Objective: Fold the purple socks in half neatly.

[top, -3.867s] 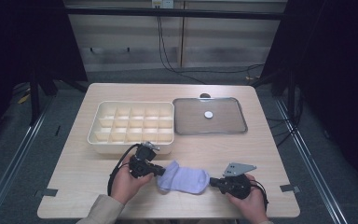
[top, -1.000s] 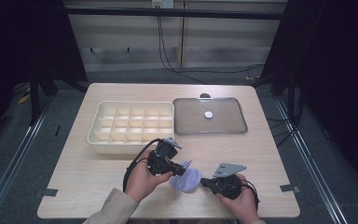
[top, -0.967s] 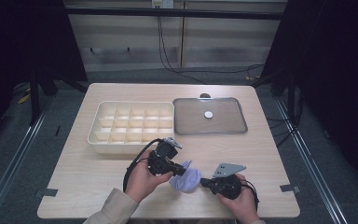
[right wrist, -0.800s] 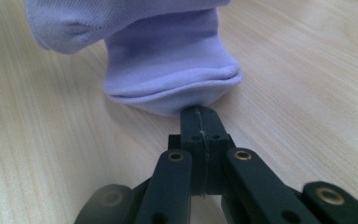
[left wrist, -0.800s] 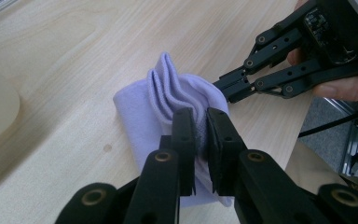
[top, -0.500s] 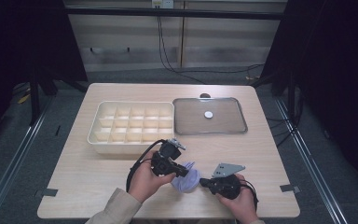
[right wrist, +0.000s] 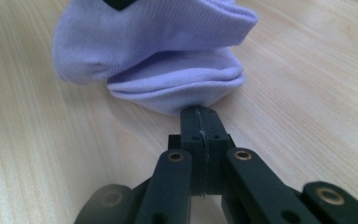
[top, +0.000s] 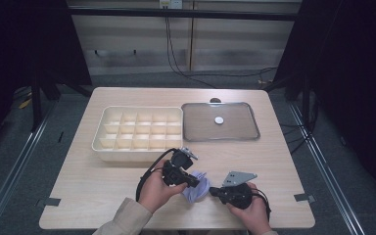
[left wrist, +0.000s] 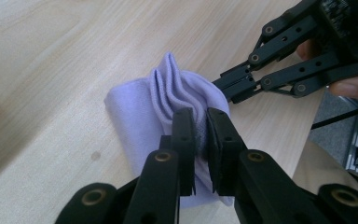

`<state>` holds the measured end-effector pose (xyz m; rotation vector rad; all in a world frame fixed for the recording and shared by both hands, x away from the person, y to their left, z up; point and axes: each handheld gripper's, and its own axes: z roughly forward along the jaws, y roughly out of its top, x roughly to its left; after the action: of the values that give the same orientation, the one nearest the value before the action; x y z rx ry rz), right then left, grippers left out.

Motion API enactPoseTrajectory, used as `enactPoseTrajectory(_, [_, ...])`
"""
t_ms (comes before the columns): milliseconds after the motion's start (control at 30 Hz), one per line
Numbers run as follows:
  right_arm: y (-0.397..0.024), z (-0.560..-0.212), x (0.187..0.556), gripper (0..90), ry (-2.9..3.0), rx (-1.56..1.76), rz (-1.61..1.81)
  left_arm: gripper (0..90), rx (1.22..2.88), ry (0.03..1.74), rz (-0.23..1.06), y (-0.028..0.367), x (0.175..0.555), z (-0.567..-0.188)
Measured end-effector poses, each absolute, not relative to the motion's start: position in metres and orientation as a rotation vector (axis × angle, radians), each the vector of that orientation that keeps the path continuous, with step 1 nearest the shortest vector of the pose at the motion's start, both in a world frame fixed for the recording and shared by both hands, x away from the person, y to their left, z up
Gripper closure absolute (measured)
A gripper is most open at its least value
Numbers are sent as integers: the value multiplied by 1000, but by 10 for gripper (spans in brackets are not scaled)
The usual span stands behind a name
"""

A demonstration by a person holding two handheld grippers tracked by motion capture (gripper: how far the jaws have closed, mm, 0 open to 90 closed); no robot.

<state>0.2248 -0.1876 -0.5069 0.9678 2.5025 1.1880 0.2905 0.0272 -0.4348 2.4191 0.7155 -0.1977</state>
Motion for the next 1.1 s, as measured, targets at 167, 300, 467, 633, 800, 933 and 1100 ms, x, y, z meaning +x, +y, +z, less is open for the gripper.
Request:
enactPoseTrajectory(167, [-188, -507, 225, 900, 2503, 967, 1190, 823, 2420, 716, -200, 24, 291, -438])
enactPoseTrajectory(300, [-187, -507, 225, 900, 2504, 968, 1191, 823, 2436, 713, -192, 20, 290, -440])
enactPoseTrajectory(467, [-187, -507, 225, 900, 2505, 958, 1191, 822, 2442, 708, -189, 16, 288, -445])
enactPoseTrajectory(633, [-187, -507, 225, 900, 2508, 953, 1193, 820, 2459, 690, -188, 14, 288, -447])
enactPoseTrajectory(800, [-187, -507, 225, 900, 2508, 953, 1195, 820, 2456, 694, -195, 14, 288, -447])
enactPoseTrajectory(933, [-187, -507, 225, 900, 2509, 954, 1196, 820, 2457, 706, -193, 18, 290, -443])
enactPoseTrajectory(1100, [-187, -507, 225, 900, 2509, 952, 1195, 820, 2449, 721, -193, 23, 292, -441])
